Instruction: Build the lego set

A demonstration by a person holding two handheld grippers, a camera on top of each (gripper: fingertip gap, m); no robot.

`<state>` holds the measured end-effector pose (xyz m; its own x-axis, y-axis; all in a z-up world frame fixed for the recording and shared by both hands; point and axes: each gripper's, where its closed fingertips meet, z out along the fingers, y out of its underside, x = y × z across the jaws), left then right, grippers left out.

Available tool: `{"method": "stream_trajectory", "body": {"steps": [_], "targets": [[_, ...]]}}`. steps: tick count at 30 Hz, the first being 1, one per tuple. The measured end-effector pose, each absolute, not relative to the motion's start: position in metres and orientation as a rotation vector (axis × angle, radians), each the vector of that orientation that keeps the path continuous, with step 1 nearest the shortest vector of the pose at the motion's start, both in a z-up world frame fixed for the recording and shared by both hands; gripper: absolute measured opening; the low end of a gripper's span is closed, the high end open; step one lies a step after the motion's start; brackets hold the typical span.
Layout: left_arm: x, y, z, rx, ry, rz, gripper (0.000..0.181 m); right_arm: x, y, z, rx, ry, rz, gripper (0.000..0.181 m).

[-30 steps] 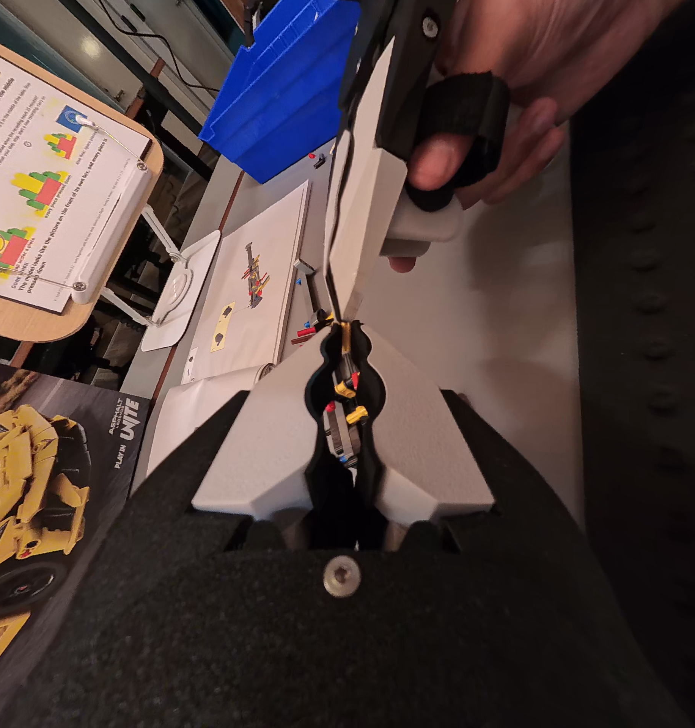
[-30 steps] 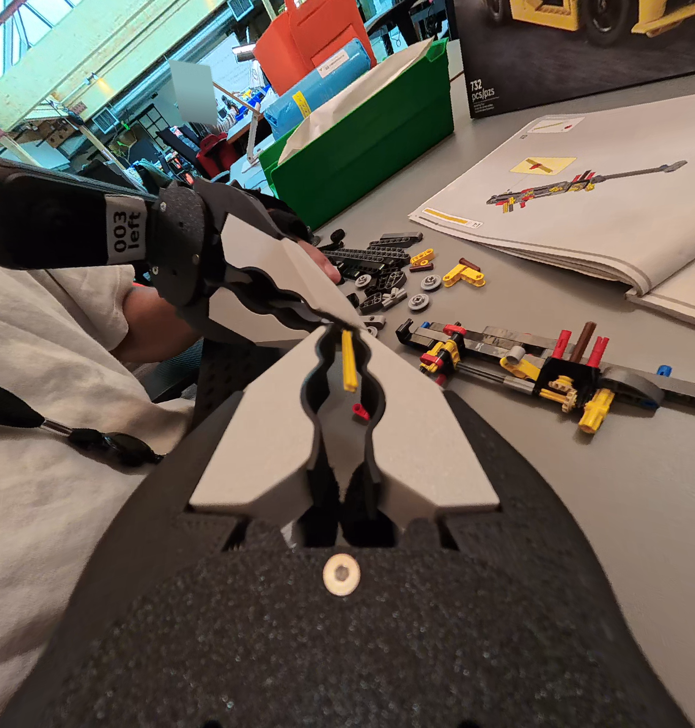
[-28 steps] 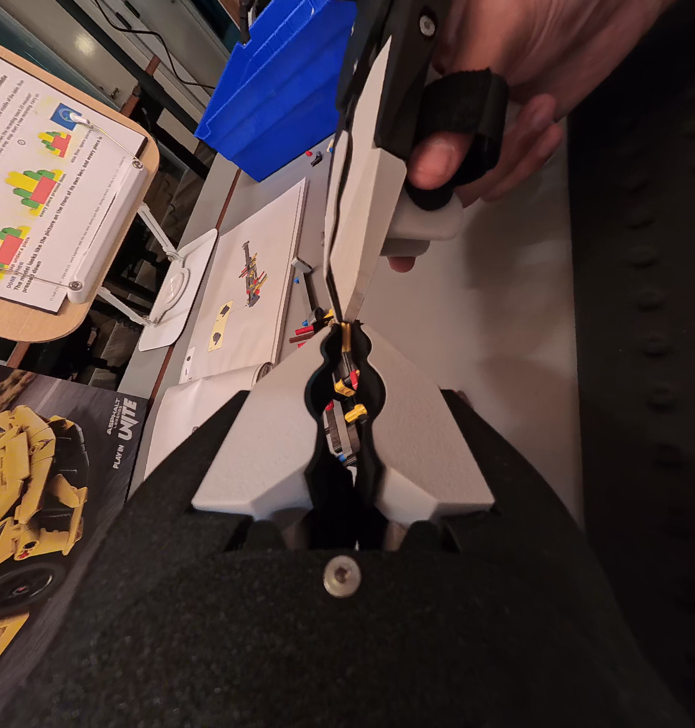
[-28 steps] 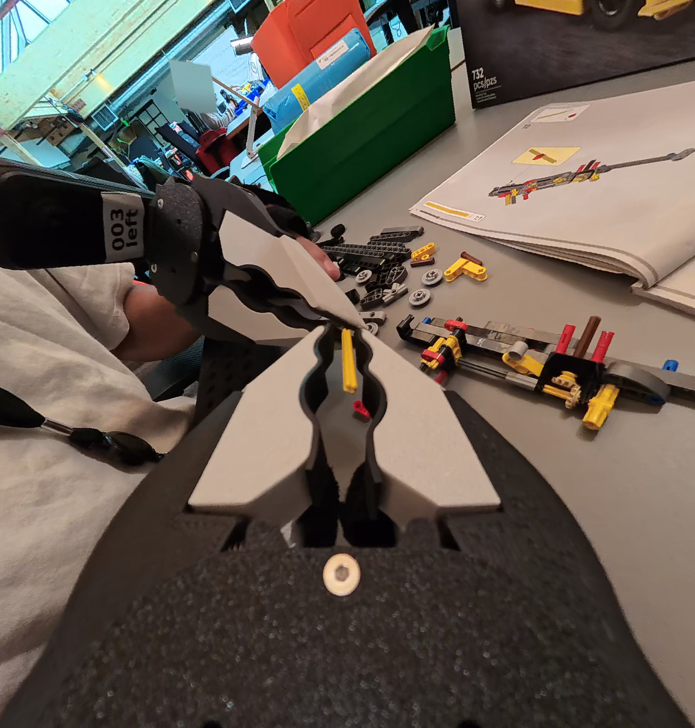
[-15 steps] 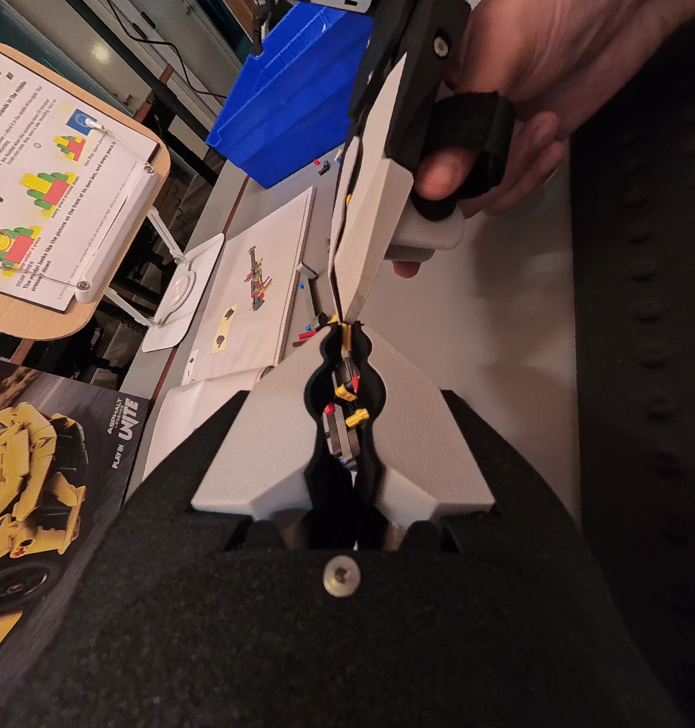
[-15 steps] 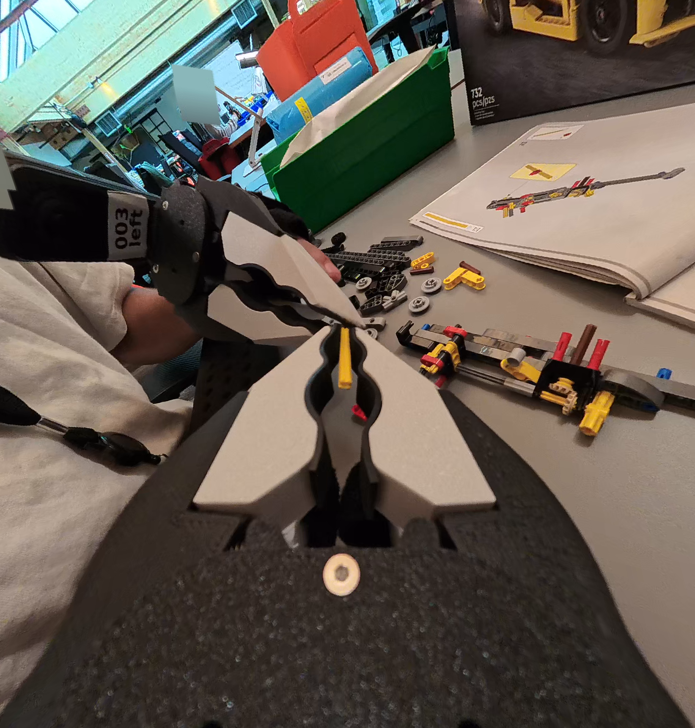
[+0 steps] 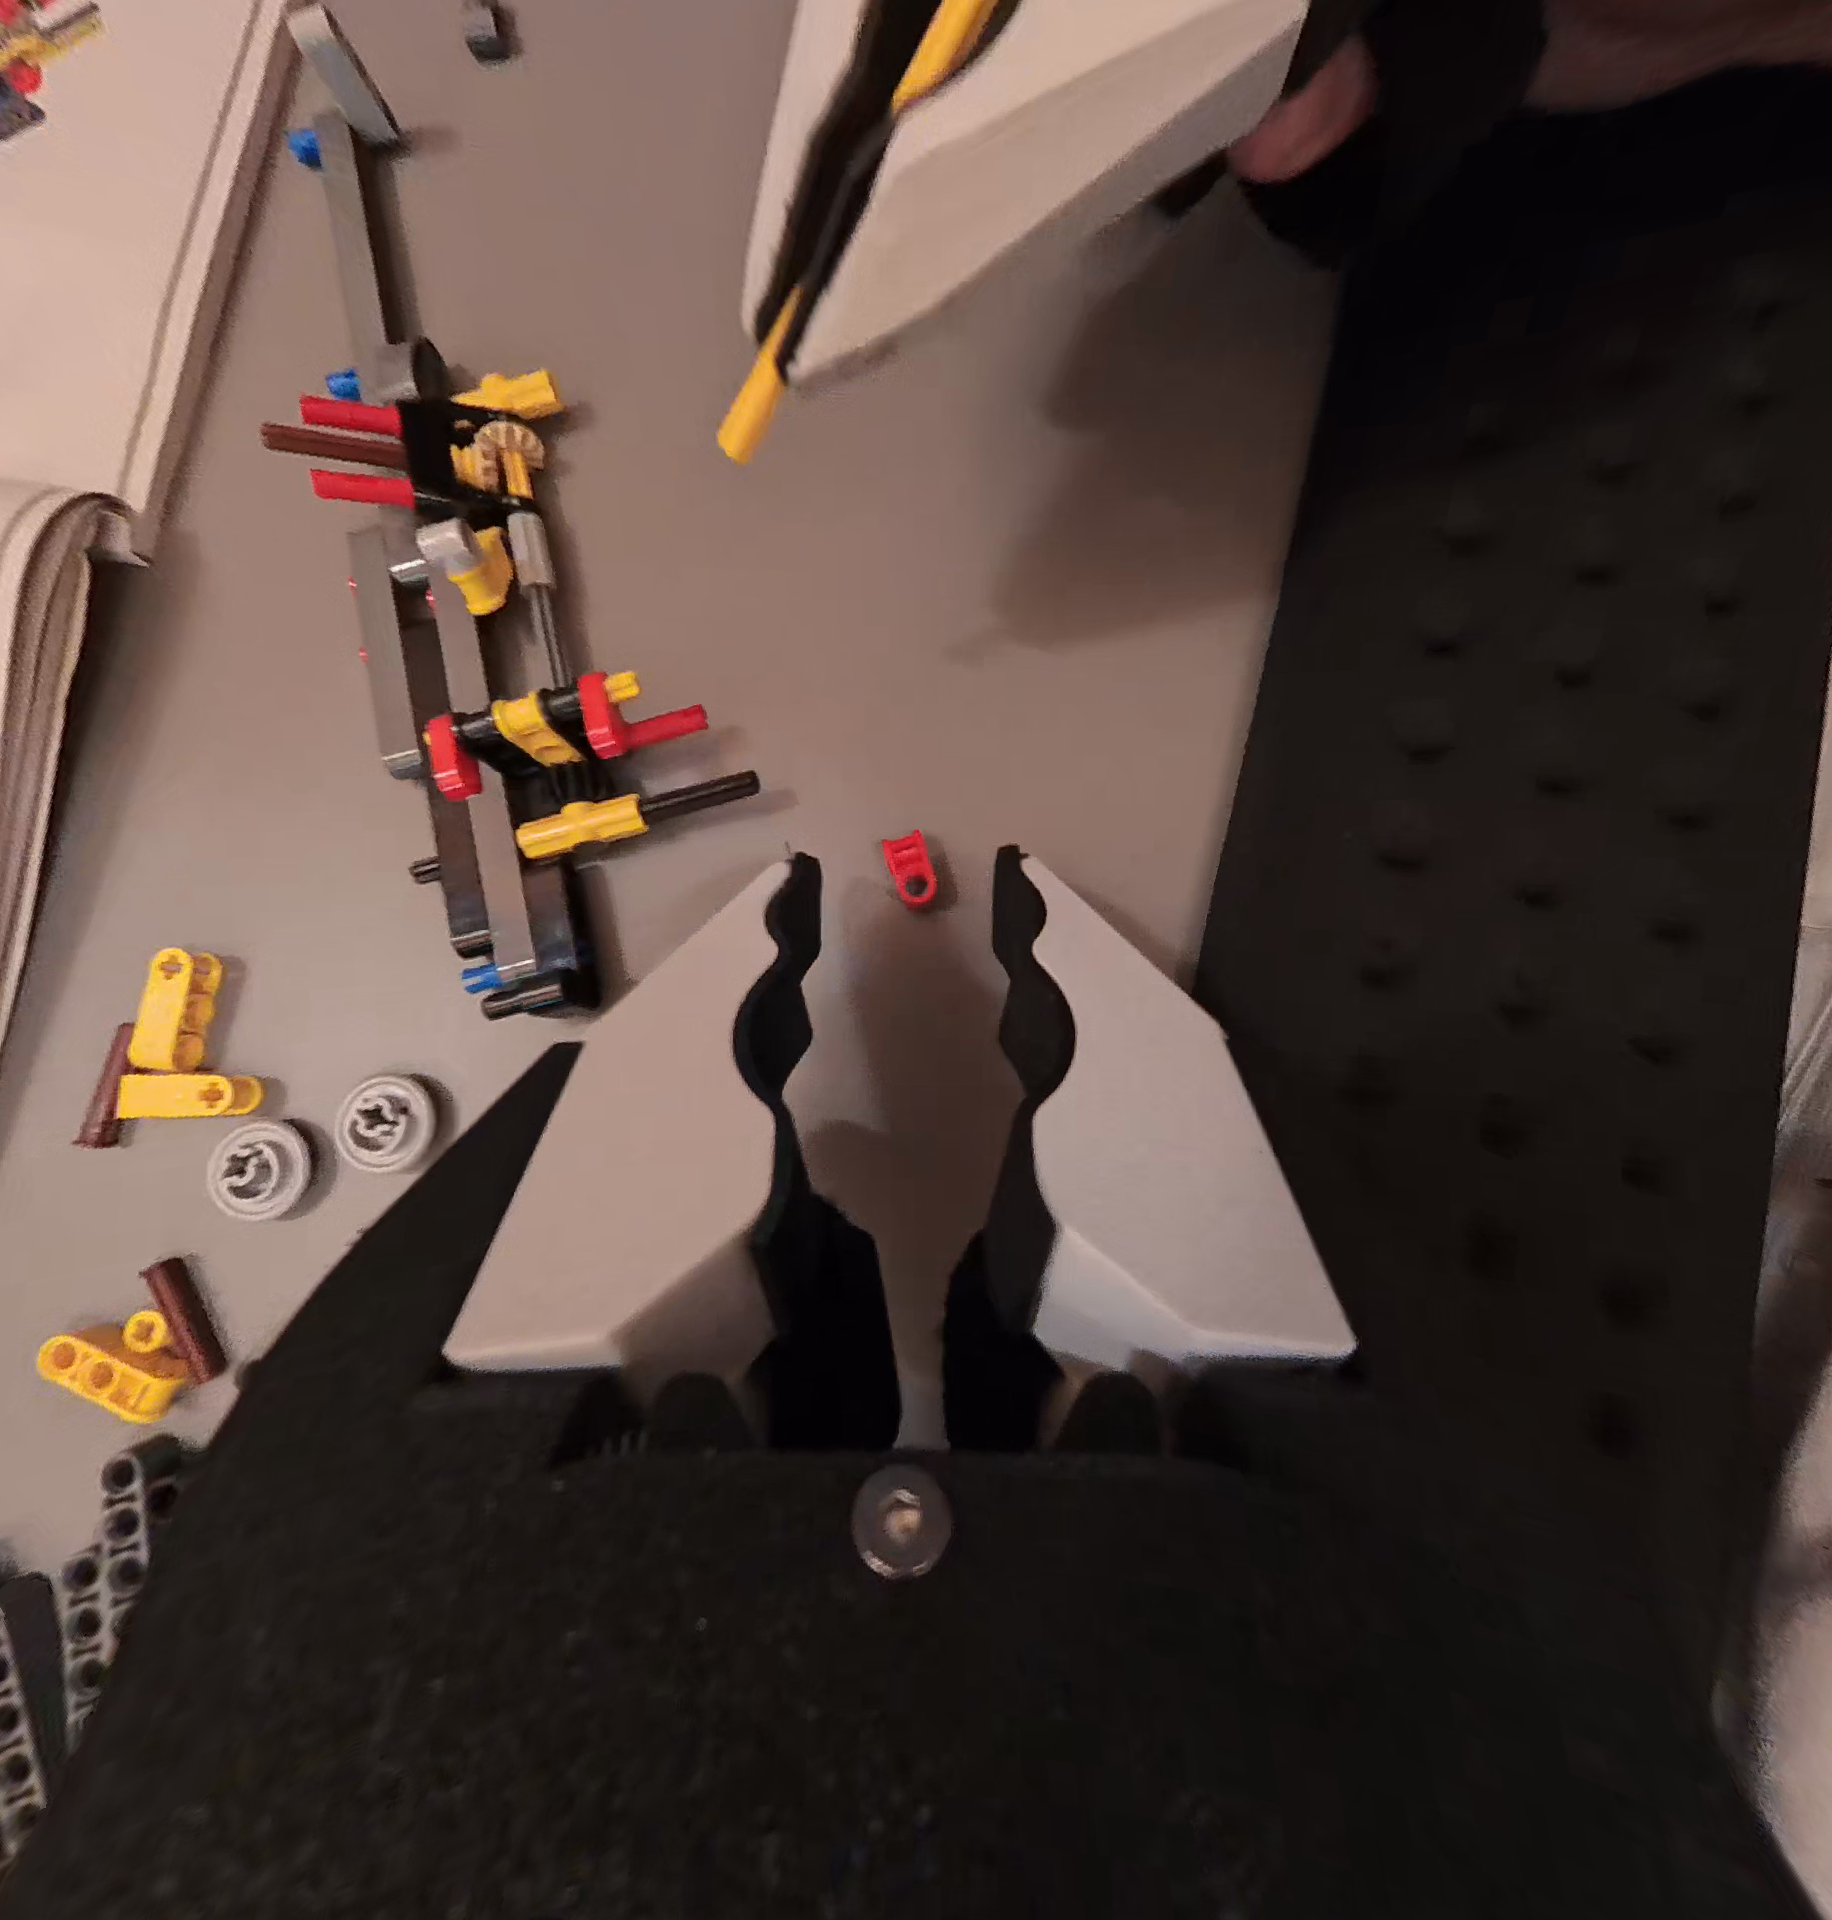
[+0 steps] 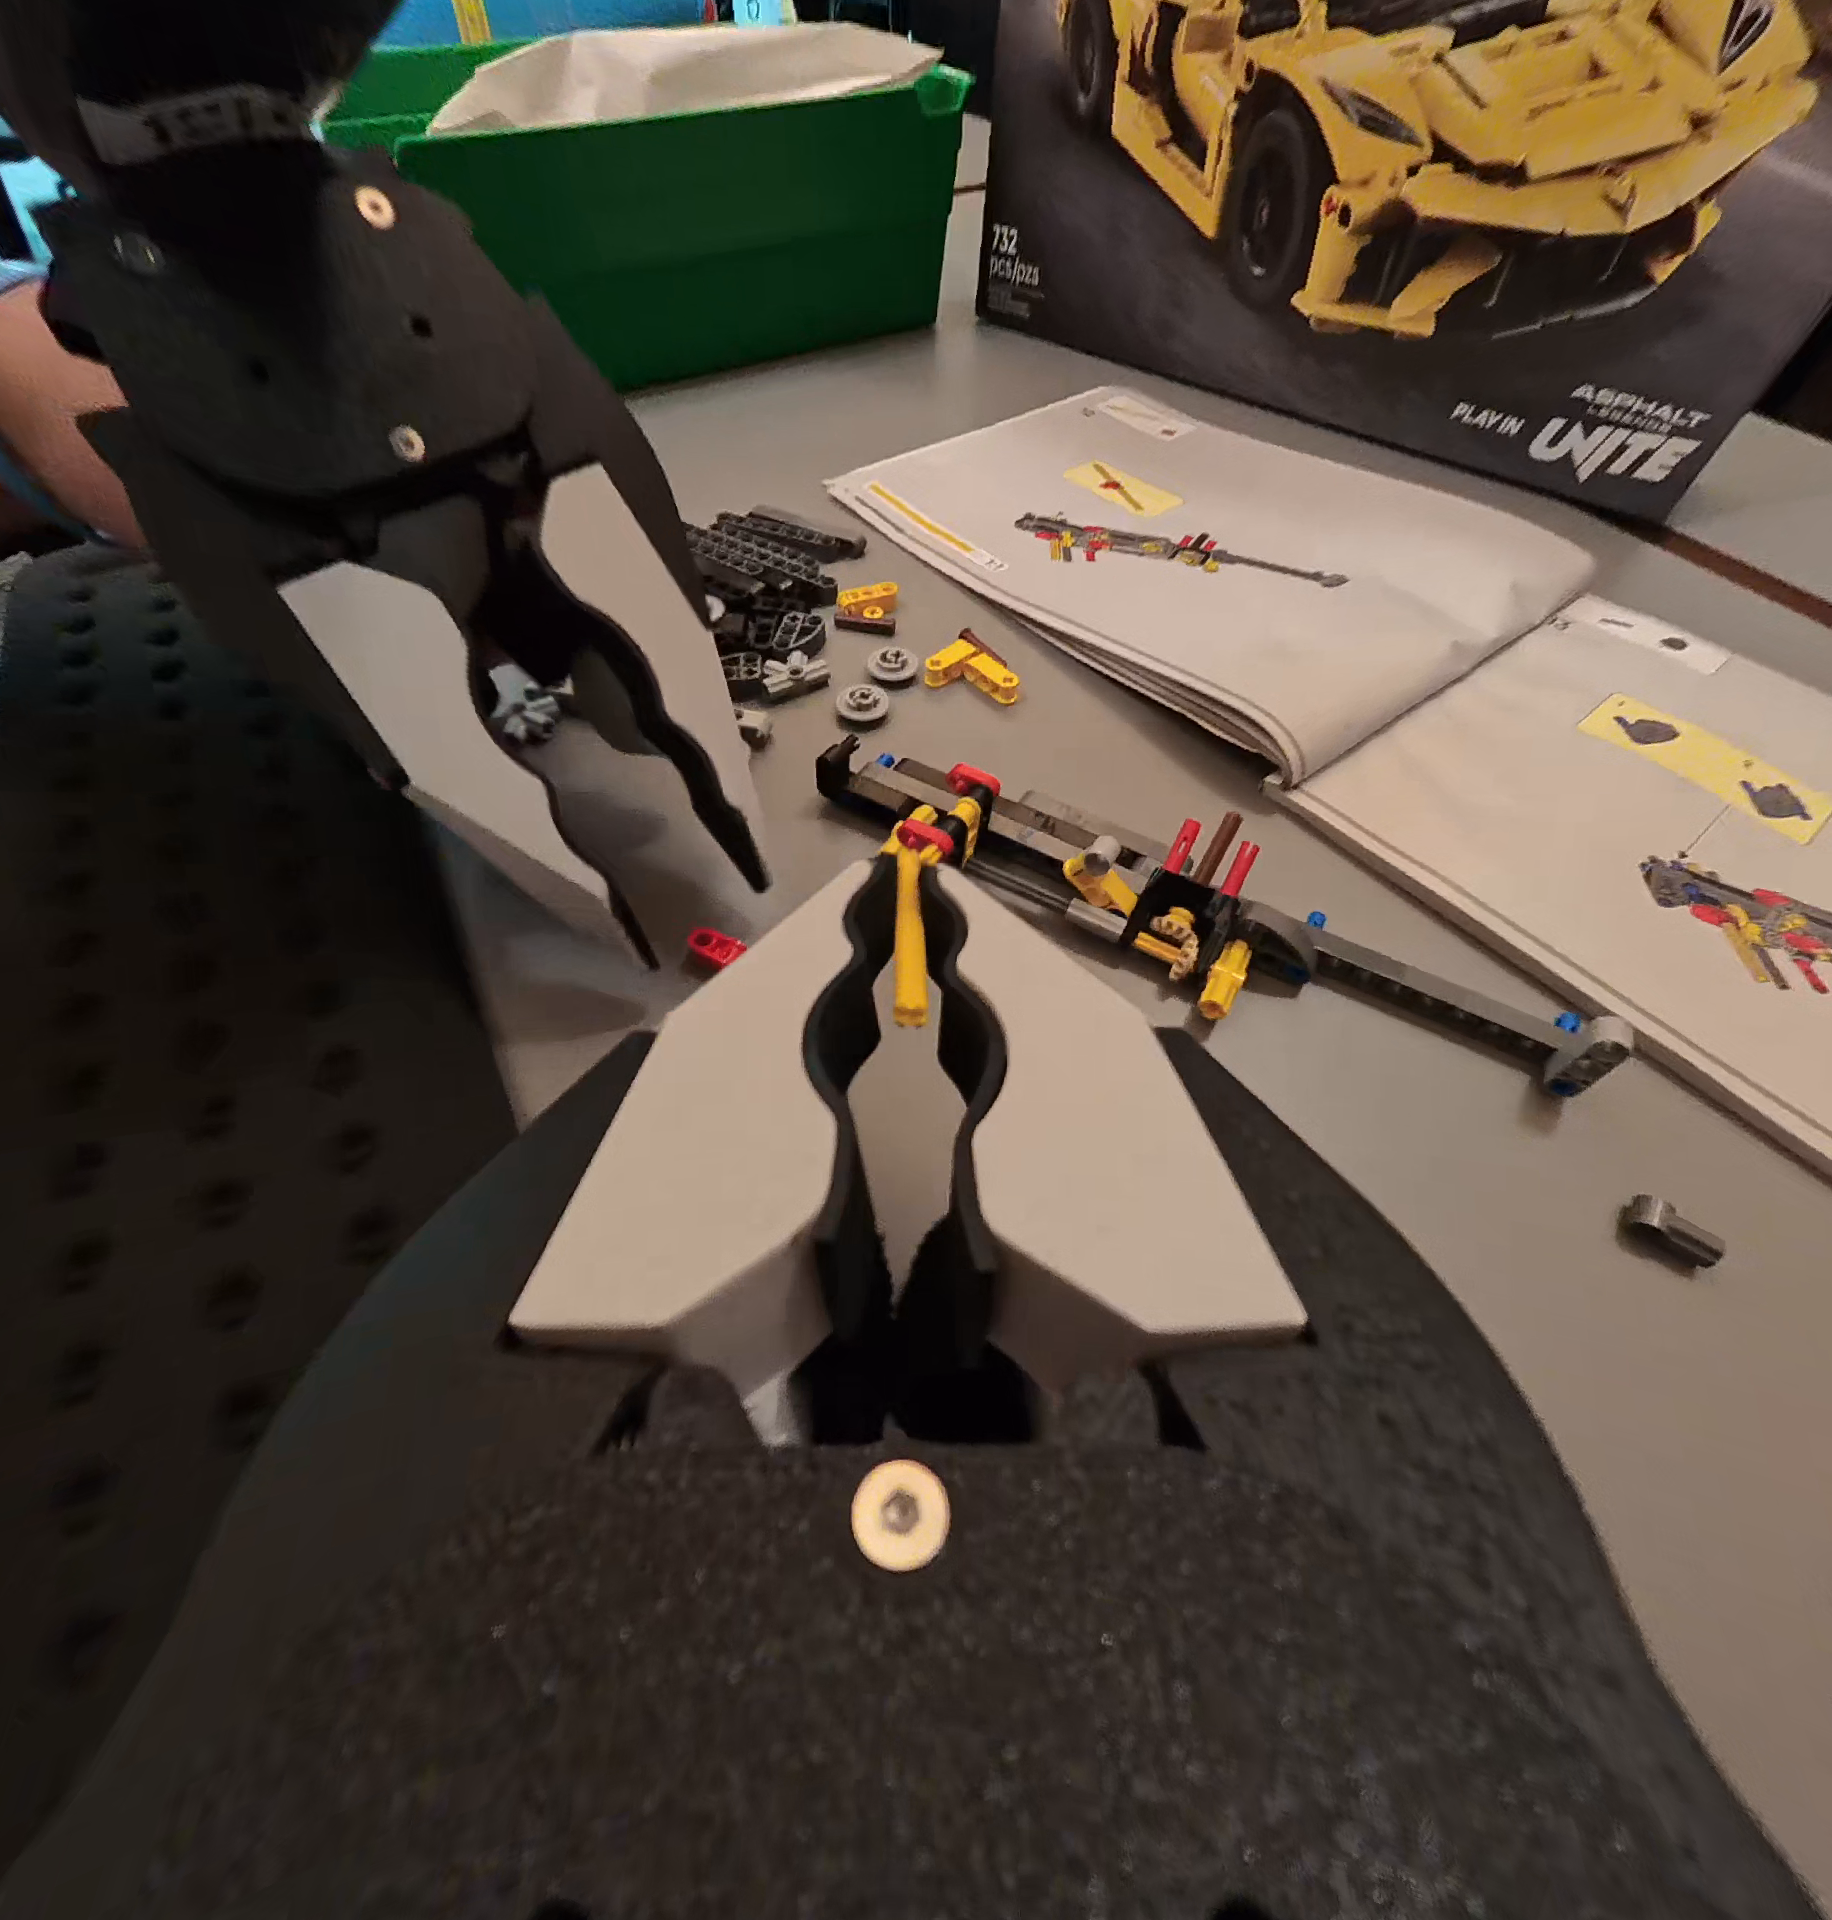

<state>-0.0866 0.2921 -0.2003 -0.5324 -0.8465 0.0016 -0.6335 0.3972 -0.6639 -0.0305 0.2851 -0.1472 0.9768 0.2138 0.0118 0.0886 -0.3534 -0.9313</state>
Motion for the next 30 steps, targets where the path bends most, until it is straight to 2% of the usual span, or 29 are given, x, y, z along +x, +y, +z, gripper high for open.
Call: {"method": "stream_trajectory", "body": {"steps": [8,11,17,21,25,28,30], "targets": [[-0.085,0.295,-0.209,-1.347,2.293,-0.828,0.018,-0.033,0.283,-0.145,-1.901,-0.21,0.206,0.003],[-0.085,0.296,-0.211,-1.361,2.29,-0.824,0.006,-0.033,0.283,-0.143,-1.892,-0.209,0.209,0.003],[-0.073,0.293,-0.198,-1.351,2.166,-0.951,0.005,-0.03,0.284,-0.14,-1.877,-0.149,0.256,0.003],[-0.044,0.308,-0.142,-1.499,1.718,-1.365,0.005,-0.024,0.289,-0.114,-1.766,0.09,0.355,0.003],[-0.033,0.309,-0.112,-1.587,1.421,-1.736,0.006,-0.022,0.295,-0.091,-1.689,0.111,0.154,0.003],[-0.035,0.303,-0.116,-1.589,1.45,-1.74,0.006,-0.019,0.299,-0.1,-1.723,0.141,0.194,0.003],[-0.047,0.295,-0.137,-1.586,1.667,-1.559,0.006,-0.017,0.298,-0.114,-1.779,0.158,0.252,0.003]]}}
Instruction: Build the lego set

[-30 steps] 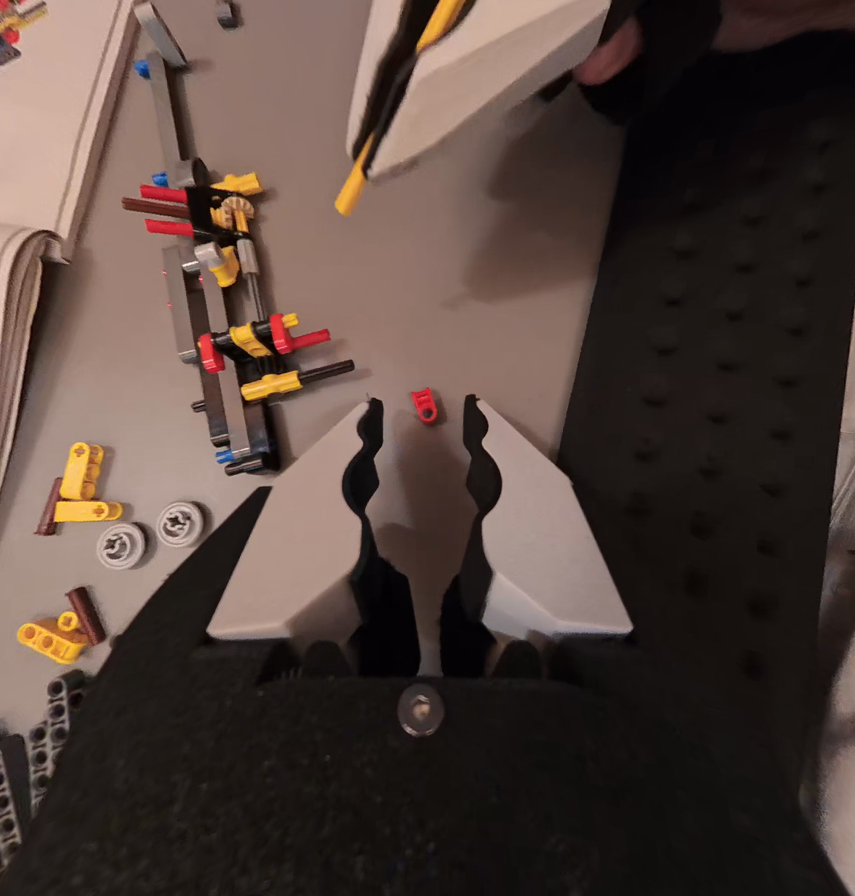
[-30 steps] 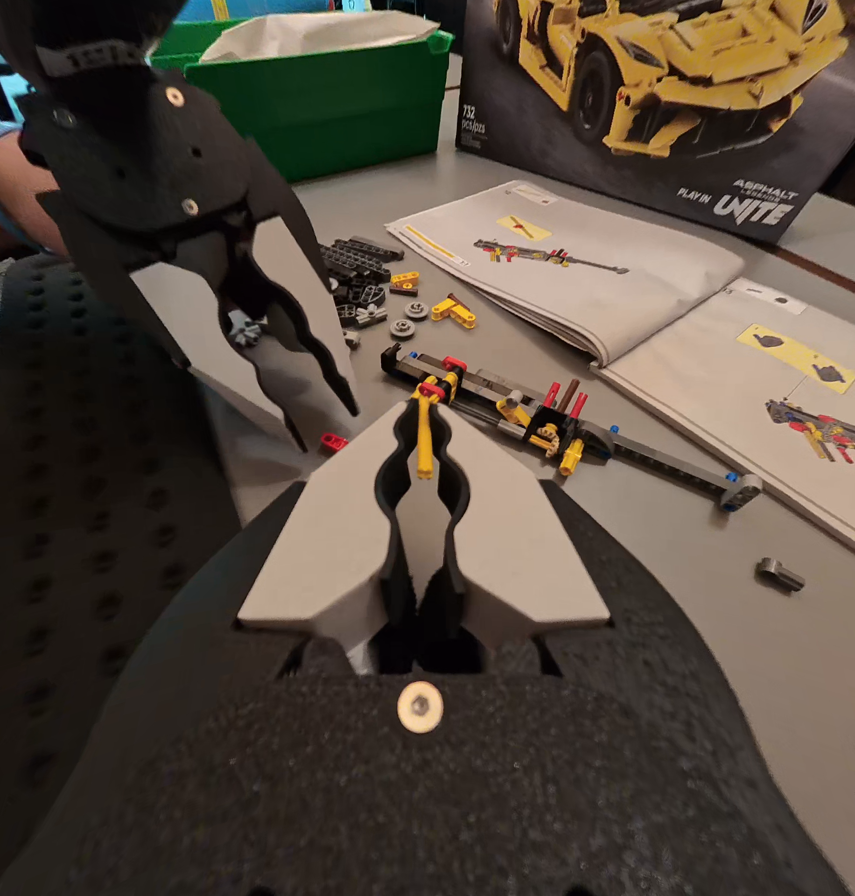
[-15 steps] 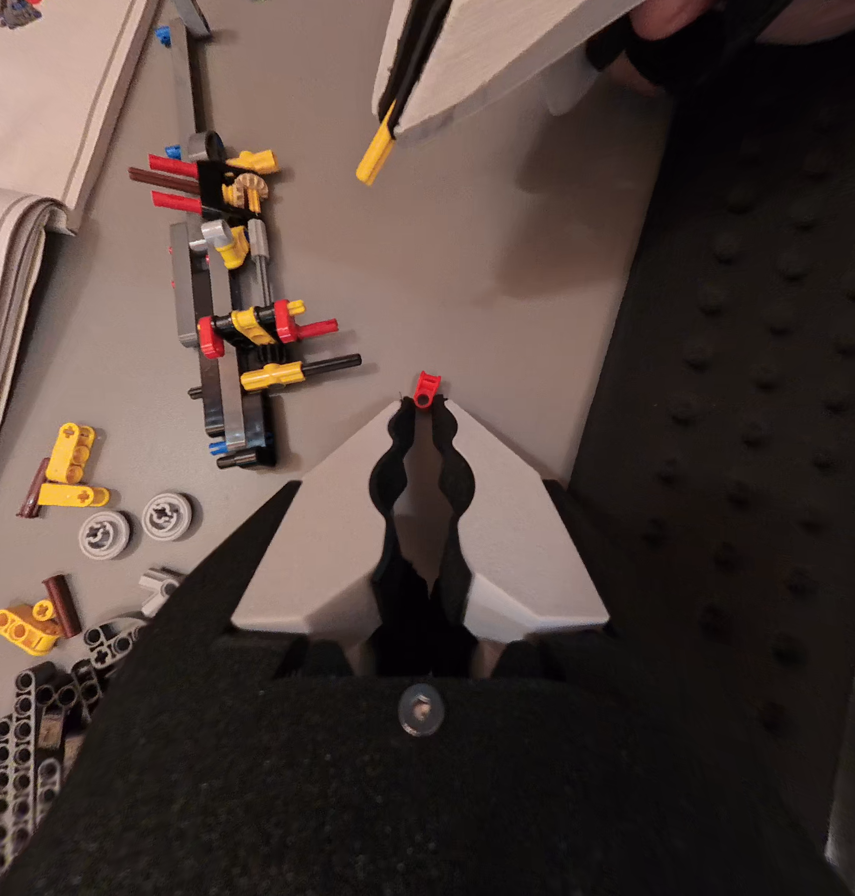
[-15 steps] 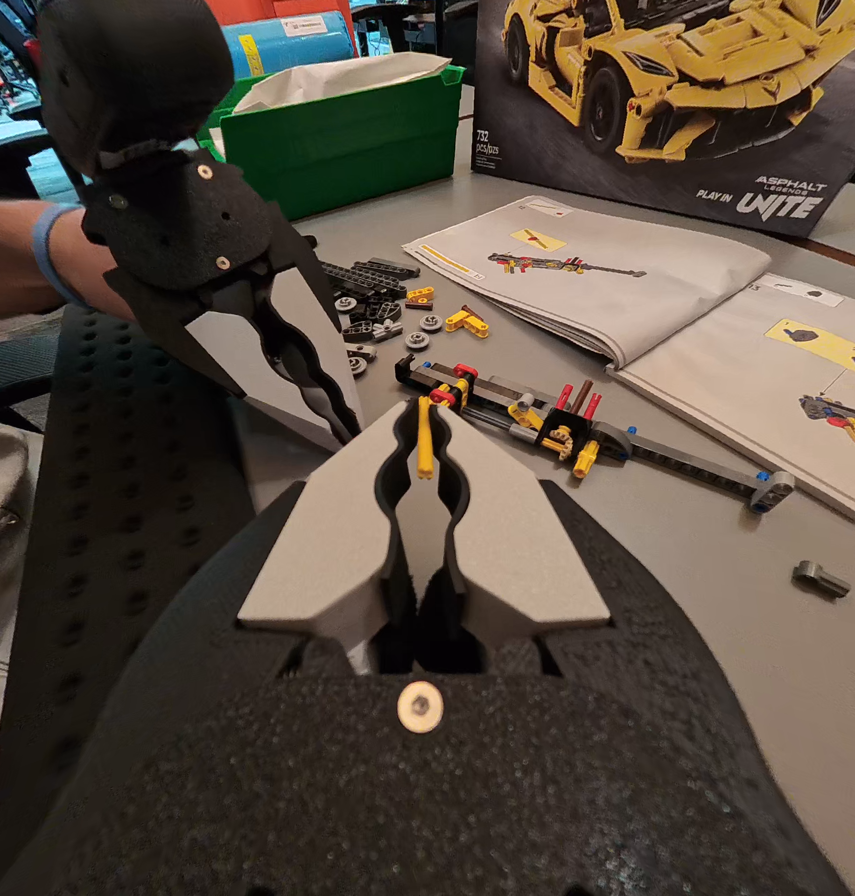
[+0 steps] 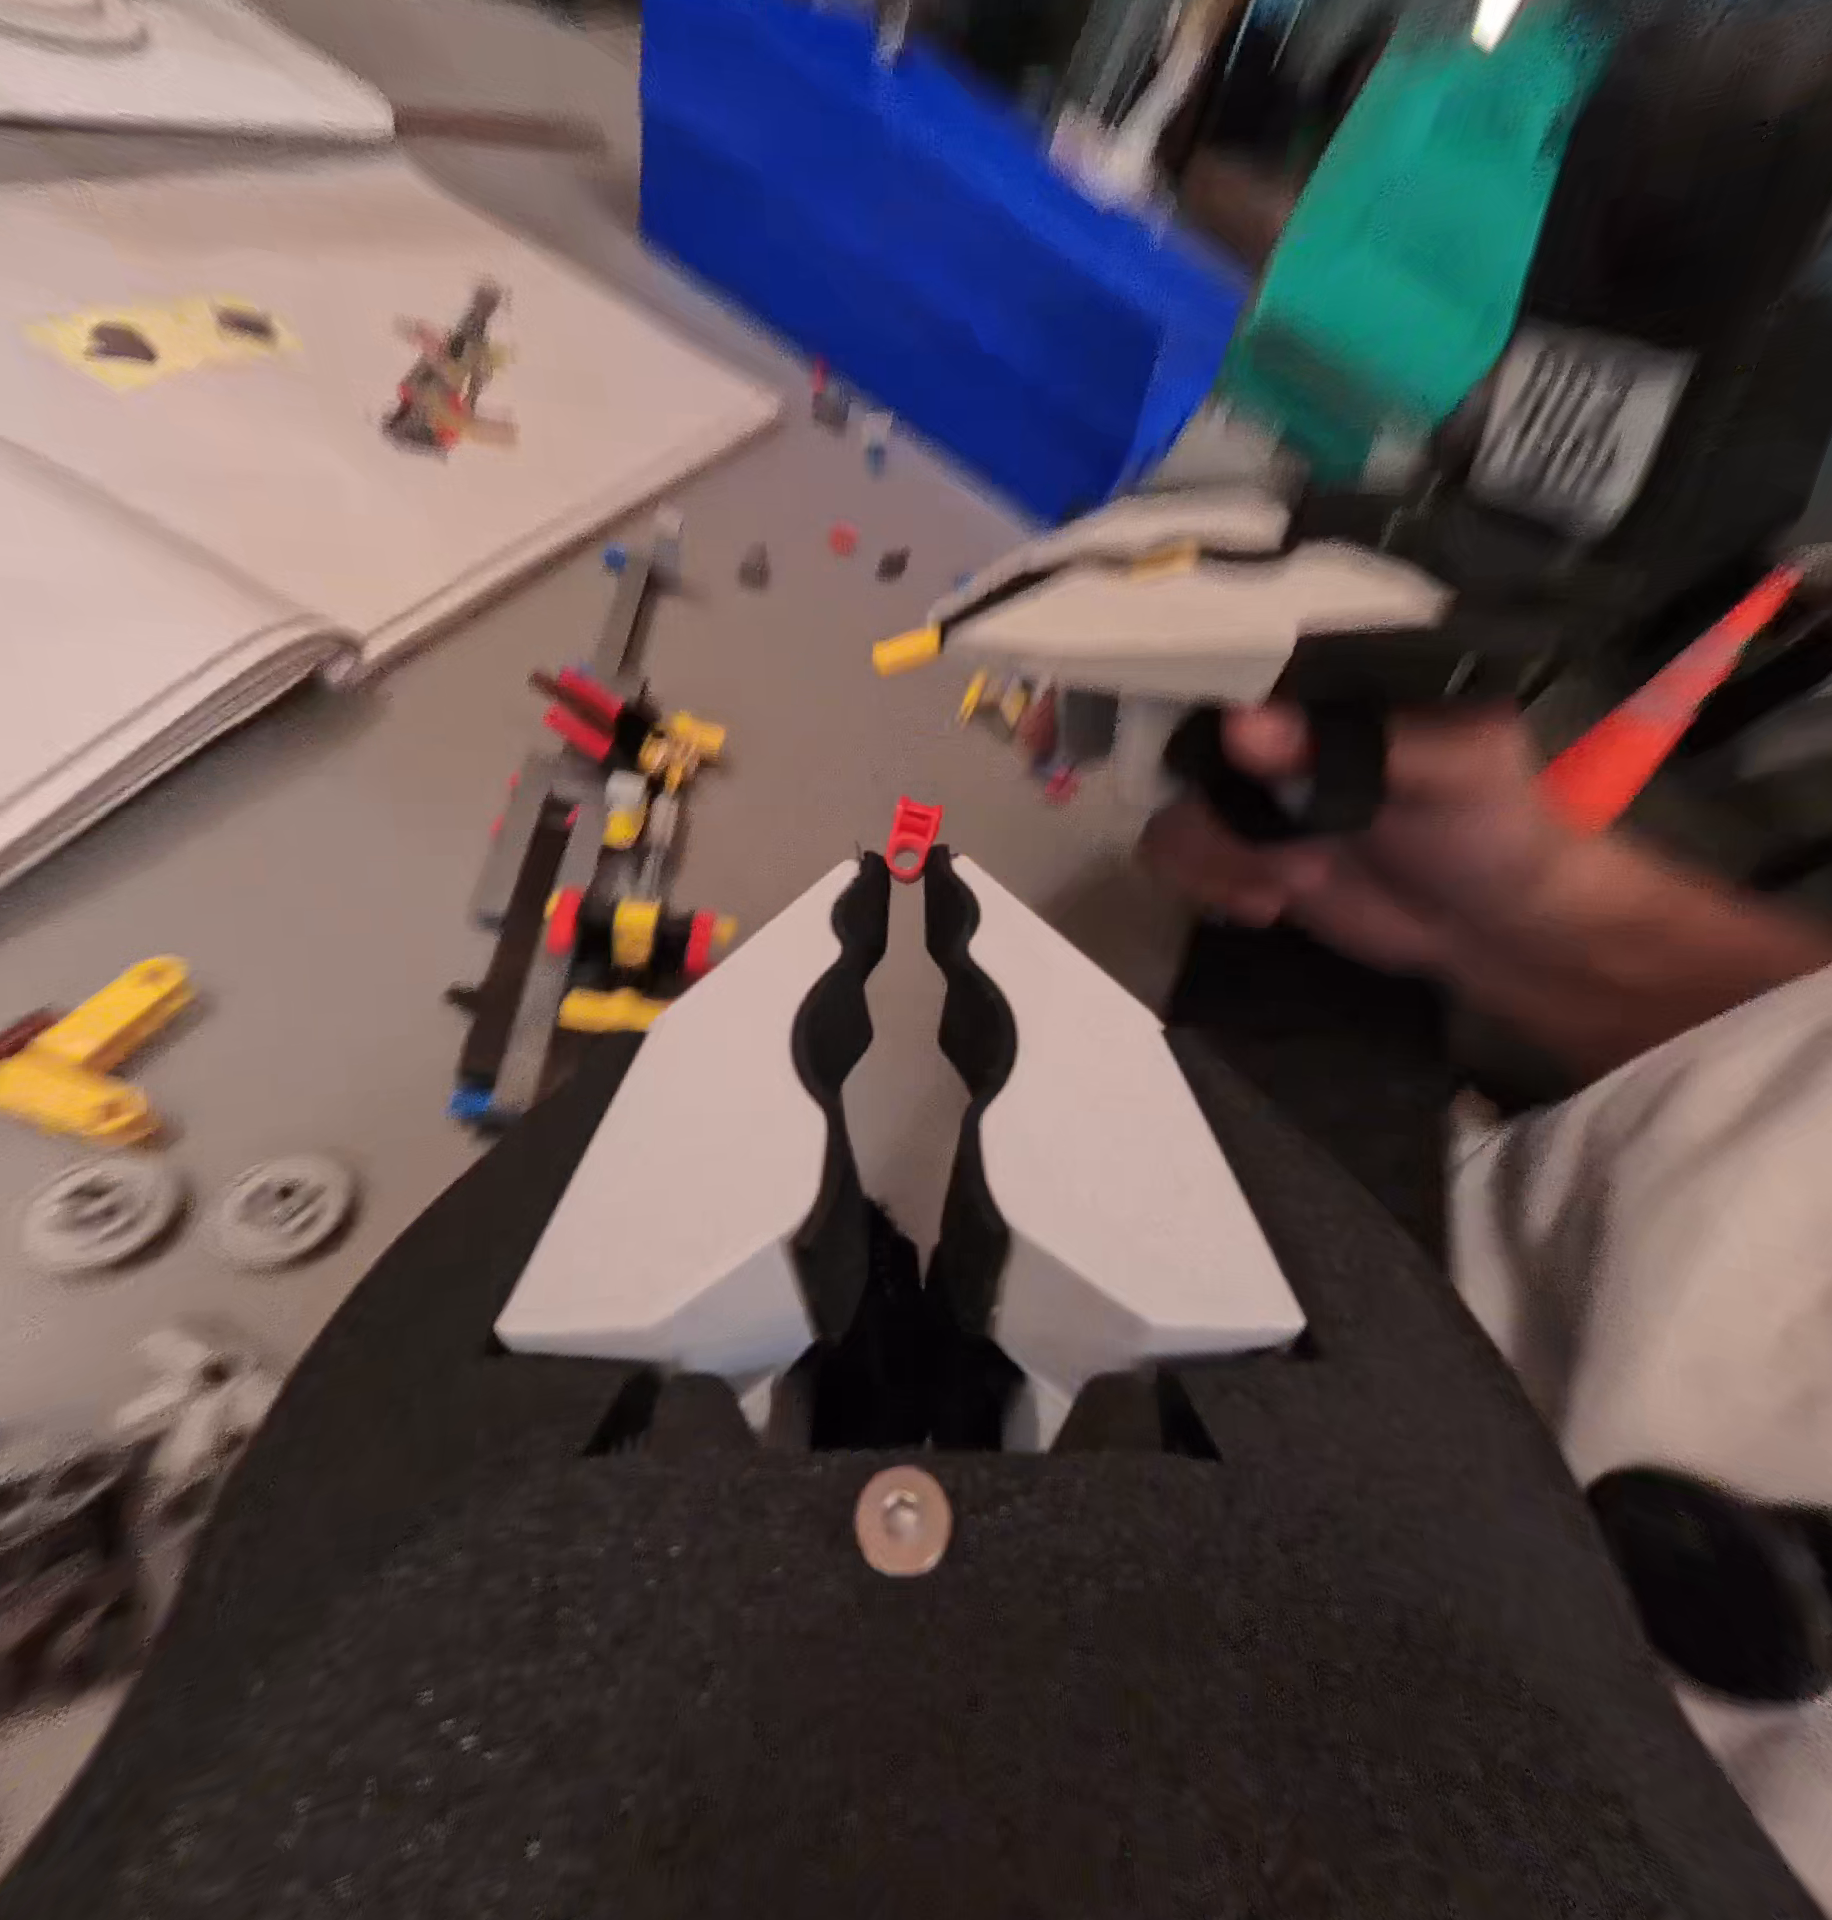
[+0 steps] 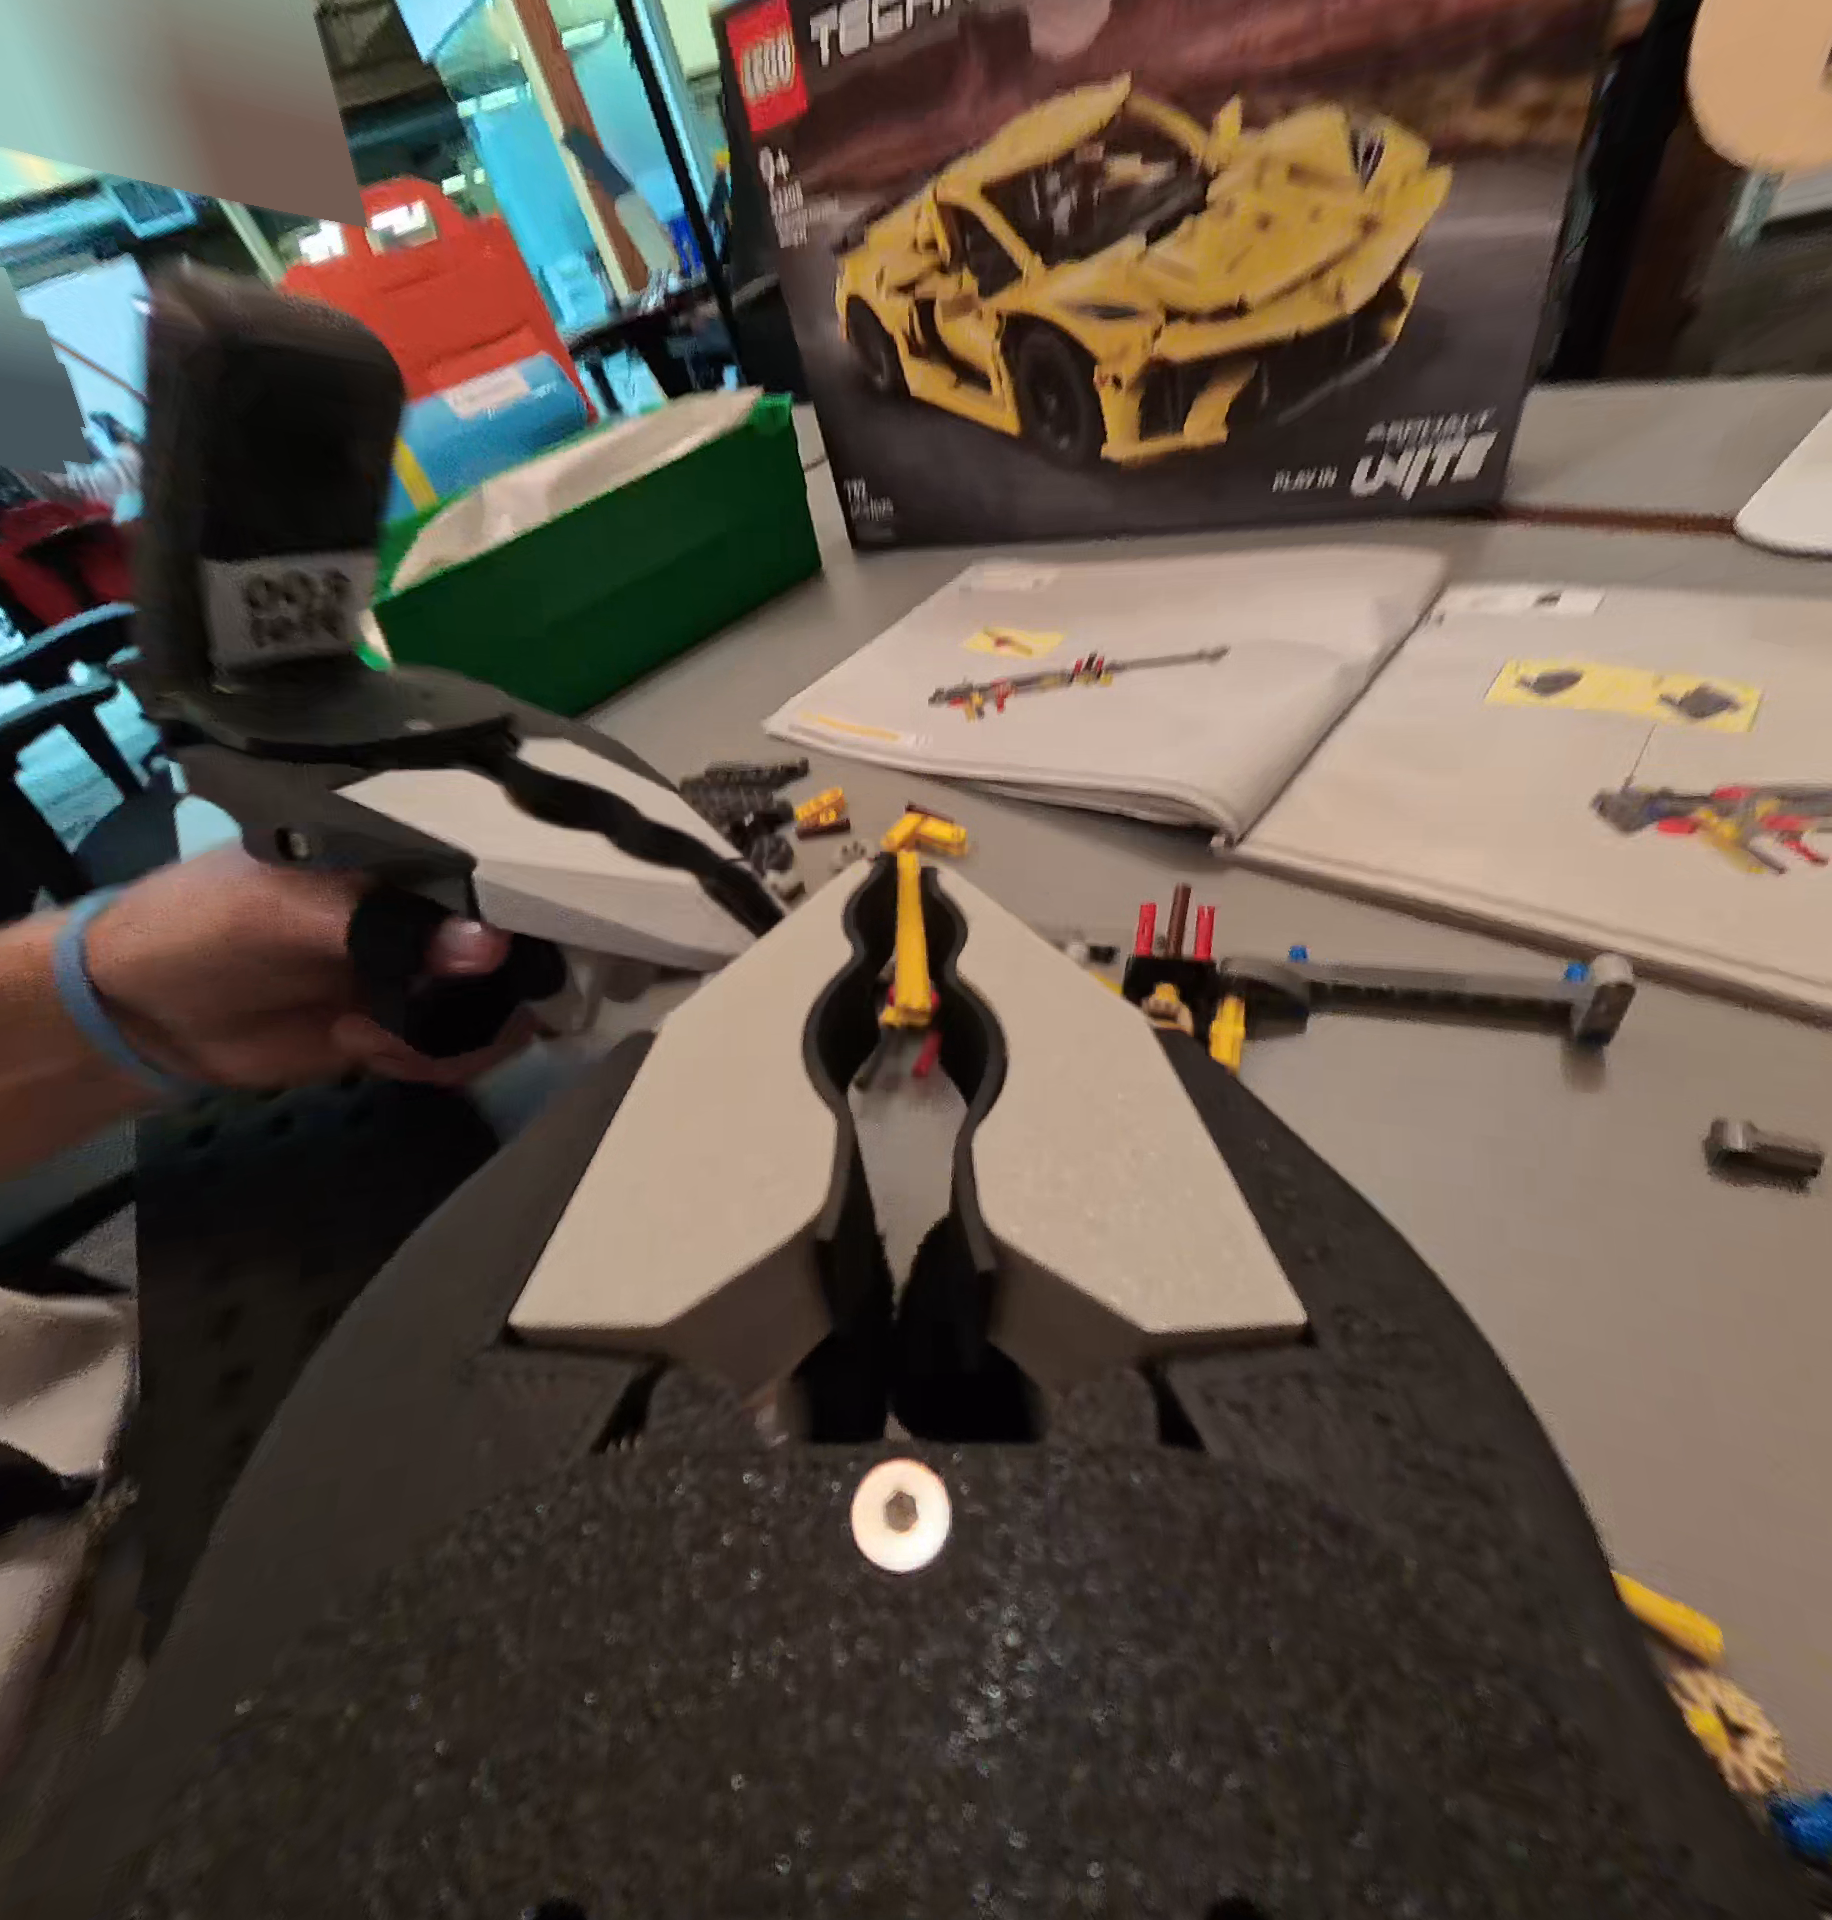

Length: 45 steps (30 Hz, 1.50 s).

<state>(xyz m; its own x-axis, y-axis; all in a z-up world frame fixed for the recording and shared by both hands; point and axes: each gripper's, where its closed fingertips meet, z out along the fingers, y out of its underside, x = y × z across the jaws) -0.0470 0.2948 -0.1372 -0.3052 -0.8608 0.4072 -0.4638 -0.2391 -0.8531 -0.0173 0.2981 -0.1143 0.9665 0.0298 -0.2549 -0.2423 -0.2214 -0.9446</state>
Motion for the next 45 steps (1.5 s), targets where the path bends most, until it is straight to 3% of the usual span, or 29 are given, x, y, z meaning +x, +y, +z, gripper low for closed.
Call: {"method": "stream_trajectory", "body": {"steps": [4,6,12,14,25,39,42,45], "targets": [[-0.088,0.312,-0.195,-1.483,2.128,-0.855,0.006,0.0,0.288,-0.136,-1.863,0.064,0.095,0.003],[-0.103,0.309,-0.208,-1.47,2.248,-0.762,0.006,0.001,0.288,-0.137,-1.872,0.047,0.09,0.003],[-0.111,0.301,-0.212,-1.381,2.34,-0.725,0.007,-0.011,0.29,-0.143,-1.9,-0.042,0.066,0.003],[-0.111,0.3,-0.21,-1.314,2.357,-0.73,0.018,-0.013,0.29,-0.144,-1.902,-0.052,0.07,0.003],[-0.109,0.309,-0.206,-0.802,2.556,-0.678,0.029,-0.014,0.289,-0.142,-1.878,-0.041,0.13,0.003],[-0.107,0.303,-0.212,-0.559,2.836,-0.84,0.02,-0.016,0.288,-0.14,-1.863,-0.049,0.143,0.003],[-0.108,0.3,-0.213,-0.553,2.843,-0.862,0.007,-0.018,0.288,-0.141,-1.863,-0.056,0.146,0.003],[-0.108,0.3,-0.213,-0.569,2.828,-0.856,0.006,-0.018,0.288,-0.141,-1.866,-0.059,0.149,0.003]]}}
